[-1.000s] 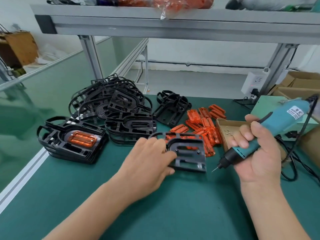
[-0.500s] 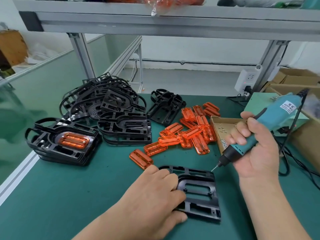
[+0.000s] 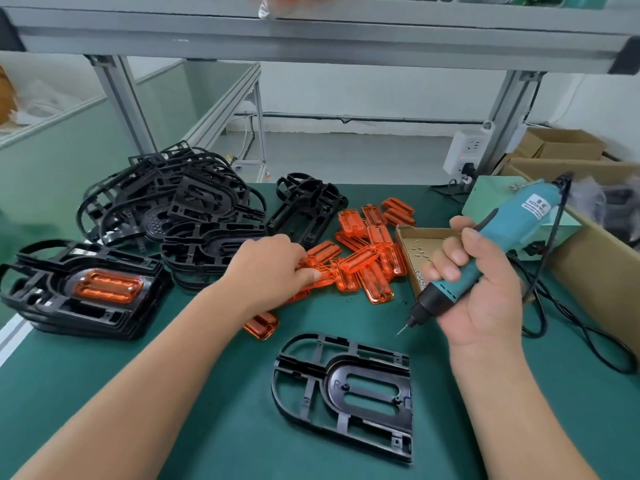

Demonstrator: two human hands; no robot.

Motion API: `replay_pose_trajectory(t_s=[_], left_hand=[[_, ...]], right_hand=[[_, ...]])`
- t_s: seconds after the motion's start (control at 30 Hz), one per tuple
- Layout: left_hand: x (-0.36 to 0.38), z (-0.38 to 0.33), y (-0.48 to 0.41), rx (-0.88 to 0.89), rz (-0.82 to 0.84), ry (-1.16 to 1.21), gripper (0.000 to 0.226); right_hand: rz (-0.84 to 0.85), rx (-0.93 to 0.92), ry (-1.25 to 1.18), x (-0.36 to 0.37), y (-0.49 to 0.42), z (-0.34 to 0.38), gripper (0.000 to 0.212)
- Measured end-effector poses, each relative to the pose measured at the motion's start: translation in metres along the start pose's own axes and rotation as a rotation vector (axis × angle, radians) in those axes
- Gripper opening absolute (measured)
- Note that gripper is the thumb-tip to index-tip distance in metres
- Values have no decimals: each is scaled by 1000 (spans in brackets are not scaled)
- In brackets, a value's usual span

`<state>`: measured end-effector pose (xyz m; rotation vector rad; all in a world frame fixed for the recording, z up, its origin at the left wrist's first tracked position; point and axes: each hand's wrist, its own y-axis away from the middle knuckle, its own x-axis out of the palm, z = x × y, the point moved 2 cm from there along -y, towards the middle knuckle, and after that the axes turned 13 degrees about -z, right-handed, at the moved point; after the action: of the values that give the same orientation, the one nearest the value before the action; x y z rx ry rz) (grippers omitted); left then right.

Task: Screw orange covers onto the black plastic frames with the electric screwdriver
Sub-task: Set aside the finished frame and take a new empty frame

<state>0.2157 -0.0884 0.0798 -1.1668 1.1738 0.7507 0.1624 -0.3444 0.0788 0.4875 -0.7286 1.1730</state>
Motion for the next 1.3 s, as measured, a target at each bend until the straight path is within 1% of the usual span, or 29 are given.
replay_pose_trajectory(t_s=[0.07, 0.13, 0.2, 0.3, 0.33, 0.4, 0.47, 0.53, 0.6, 0.7, 0.77, 0.9, 1.03, 1.17, 1.3], left_hand=[[4, 3, 1, 31, -12, 38, 49], [5, 5, 3, 34, -60, 88, 39], [7, 6, 6, -3, -101, 151, 27], [2, 4, 15, -28, -132, 327, 18], [-3, 2, 19, -16, -113, 432, 15], [-16, -9, 29, 67, 20, 617, 11], [-25, -30, 41, 184, 194, 694, 6], [-27, -53, 54, 256, 289, 724, 6], [-22, -72, 65, 279, 308, 698, 11], [-16, -84, 73, 317, 194, 541, 19], [-16, -87, 75, 348, 141, 489, 23], [-18, -87, 73, 368, 143, 458, 21], [-16, -88, 73, 415, 119, 356, 22], [-13, -87, 72, 428, 52, 315, 23], [-12, -88, 71, 475, -41, 316, 17]], right_hand=[[-2, 10, -15, 0, 0, 0, 16], [1, 14, -29, 0, -1, 1, 14], [4, 14, -35, 0, -1, 2, 13], [1, 13, -47, -1, -1, 2, 13], [-5, 13, -52, -2, -1, 3, 13], [-17, 12, -71, -3, -2, 4, 13], [-34, 4, -87, -5, -3, 7, 13], [-51, 2, -101, -7, -4, 8, 12], [-63, 4, -111, -8, -5, 8, 12], [-68, 3, -100, -8, -4, 8, 12], [-59, -2, -95, -7, -3, 8, 13], [-27, -11, -96, -6, -2, 9, 13], [-23, -1, -102, -6, 0, 8, 13], [-19, -1, -97, -6, 0, 8, 13], [-7, -8, -90, -7, 2, 8, 14]])
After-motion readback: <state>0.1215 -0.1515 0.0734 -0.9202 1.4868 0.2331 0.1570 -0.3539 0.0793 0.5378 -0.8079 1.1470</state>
